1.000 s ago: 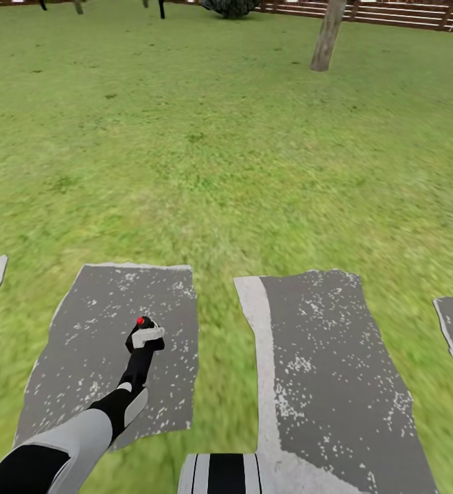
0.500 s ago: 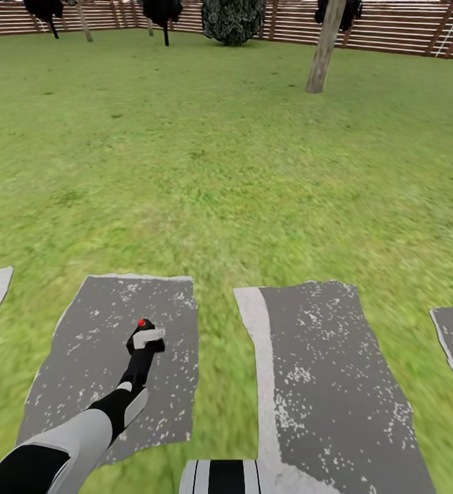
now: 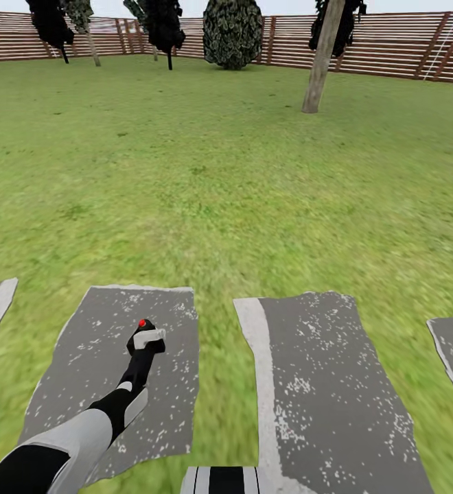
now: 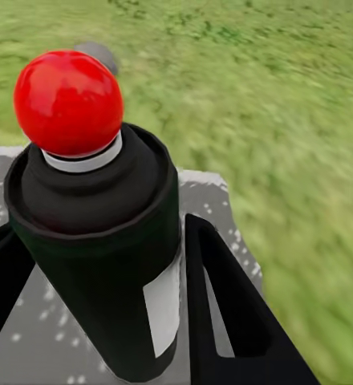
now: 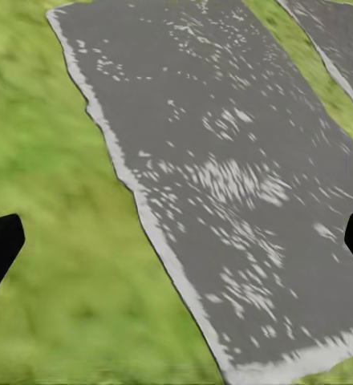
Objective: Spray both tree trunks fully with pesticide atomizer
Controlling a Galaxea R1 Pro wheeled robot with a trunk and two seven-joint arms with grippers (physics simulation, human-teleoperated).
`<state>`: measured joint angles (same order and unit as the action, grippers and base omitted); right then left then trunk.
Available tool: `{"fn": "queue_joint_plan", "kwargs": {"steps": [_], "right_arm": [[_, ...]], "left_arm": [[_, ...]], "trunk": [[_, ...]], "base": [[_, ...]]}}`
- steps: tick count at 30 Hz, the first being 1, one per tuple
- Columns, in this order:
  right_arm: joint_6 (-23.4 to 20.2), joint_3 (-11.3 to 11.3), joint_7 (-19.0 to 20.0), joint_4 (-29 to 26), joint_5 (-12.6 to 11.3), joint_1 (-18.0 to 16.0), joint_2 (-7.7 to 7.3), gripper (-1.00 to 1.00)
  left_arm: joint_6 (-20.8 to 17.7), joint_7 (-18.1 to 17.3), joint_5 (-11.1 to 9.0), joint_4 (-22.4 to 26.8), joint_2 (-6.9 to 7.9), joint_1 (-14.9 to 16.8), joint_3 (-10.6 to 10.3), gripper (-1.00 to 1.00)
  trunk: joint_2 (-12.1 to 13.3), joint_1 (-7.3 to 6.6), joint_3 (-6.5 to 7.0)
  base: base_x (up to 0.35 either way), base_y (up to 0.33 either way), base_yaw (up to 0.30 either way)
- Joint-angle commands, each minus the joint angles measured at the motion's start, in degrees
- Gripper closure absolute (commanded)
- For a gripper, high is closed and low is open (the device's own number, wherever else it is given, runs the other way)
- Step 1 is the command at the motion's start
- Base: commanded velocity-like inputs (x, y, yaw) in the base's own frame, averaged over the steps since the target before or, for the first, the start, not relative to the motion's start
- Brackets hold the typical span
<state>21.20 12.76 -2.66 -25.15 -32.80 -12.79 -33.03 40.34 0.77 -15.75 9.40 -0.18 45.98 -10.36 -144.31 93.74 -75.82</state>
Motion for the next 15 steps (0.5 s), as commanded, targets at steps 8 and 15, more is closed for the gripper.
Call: {"fn": "queue_joint_plan", "kwargs": {"steps": [8,15], "right_arm": [[0.0,-9.2,-0.2,-2.7,2.4,-0.2,5.32,-1.0],[0.3,-9.7,-0.2,-2.9,2.6,-0.2,5.35,-1.0]], "left_arm": [[0.0,0.0,0.0,0.0,0.01,0.0,0.1,1.0],[0.0,0.0,0.0,0.0,0.01,0.0,0.1,1.0]], "trunk": [[0.1,-0.21,1.78],[0.2,-0.39,3.33]], "base": [[0.0,0.0,0.0],[0.0,0.0,0.0]]}}
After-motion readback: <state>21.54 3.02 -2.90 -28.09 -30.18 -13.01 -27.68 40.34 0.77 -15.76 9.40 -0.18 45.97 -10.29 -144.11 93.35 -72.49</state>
